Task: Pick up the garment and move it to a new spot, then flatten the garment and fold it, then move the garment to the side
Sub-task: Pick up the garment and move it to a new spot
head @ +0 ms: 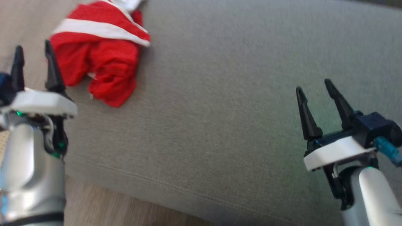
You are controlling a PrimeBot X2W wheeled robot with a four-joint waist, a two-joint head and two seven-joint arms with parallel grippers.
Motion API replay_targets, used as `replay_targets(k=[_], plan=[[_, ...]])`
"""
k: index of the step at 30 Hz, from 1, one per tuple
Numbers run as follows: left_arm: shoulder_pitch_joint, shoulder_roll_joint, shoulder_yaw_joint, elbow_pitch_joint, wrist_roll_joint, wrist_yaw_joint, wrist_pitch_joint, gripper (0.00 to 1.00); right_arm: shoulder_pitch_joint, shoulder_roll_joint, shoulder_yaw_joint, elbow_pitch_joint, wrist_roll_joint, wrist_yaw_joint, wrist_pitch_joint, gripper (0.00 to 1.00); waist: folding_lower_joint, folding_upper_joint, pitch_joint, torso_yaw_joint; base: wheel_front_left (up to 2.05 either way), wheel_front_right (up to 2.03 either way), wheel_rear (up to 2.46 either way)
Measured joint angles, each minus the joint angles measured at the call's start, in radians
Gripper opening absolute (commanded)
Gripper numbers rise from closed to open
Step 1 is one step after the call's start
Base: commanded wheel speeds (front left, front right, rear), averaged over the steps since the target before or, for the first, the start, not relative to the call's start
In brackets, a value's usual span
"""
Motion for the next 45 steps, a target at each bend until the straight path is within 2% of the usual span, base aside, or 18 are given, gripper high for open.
replay_targets(k=[9,17,18,19,20,25,28,33,35,40,45], plan=[[-0.242,0.068,0.018,0.404,-0.019,-0.038,0.0,1.0,-0.076,-0.013,0.014,-0.011,0.0,0.0,0.003,1.0,0.0001,0.0,0.143,-0.086,0.0,0.0,0.0],[-0.389,0.095,0.028,0.599,-0.032,-0.059,0.041,1.0,-0.1,-0.02,0.019,-0.01,0.0,0.0,0.002,1.0,0.0002,0.0,0.215,-0.127,0.0,0.0,0.0],[-0.402,0.096,0.027,0.621,-0.039,-0.064,0.05,0.61,-0.1,-0.02,0.019,-0.009,0.0,0.0,0.002,1.0,0.0002,0.0,0.221,-0.13,0.0,0.0,0.0],[-0.413,0.097,0.026,0.64,-0.041,-0.071,0.063,0.27,-0.1,-0.02,0.02,-0.009,0.0,0.0,0.002,1.0,0.0002,0.0,0.225,-0.132,0.0,0.0,0.0],[-0.424,0.099,0.026,0.659,-0.041,-0.076,0.072,0.0,-0.101,-0.021,0.019,-0.008,0.001,0.0,0.002,1.0,0.0001,0.0,0.229,-0.133,0.0,0.0,0.0],[-0.465,0.111,0.005,0.721,-0.054,-0.093,0.089,0.0,-0.116,-0.021,0.019,0.0,0.01,0.0,0.002,1.0,0.0001,0.0,0.23,-0.127,0.0,0.0,0.0],[-0.473,0.121,-0.008,0.726,-0.043,-0.098,0.056,0.0,-0.119,-0.02,0.019,0.006,0.01,0.0,0.002,1.0,0.0001,0.0,0.221,-0.12,0.0,0.0,0.0],[-0.491,0.143,-0.027,0.653,-0.017,-0.07,0.009,0.0,-0.118,-0.02,0.016,0.021,0.013,0.0,0.001,1.0,0.0001,0.0,0.19,-0.108,0.0,0.0,0.0],[-0.492,0.146,-0.026,0.587,-0.009,-0.06,0.008,0.0,-0.116,-0.019,0.013,0.026,0.021,0.0,-0.002,1.0,0.0001,0.0,0.171,-0.104,0.0,0.0,0.0],[-0.461,0.147,0.006,0.293,-0.001,-0.049,0.004,0.0,-0.109,-0.004,0.002,0.043,0.03,0.0,-0.019,1.0,0.0,0.0,0.108,-0.099,0.0,0.0,0.0],[-0.323,0.141,0.029,0.075,0.007,-0.051,0.0,0.0,-0.065,0.011,-0.018,0.053,0.04,0.0,-0.034,1.0,0.0,0.0,0.033,-0.107,0.0,0.0,0.0]])
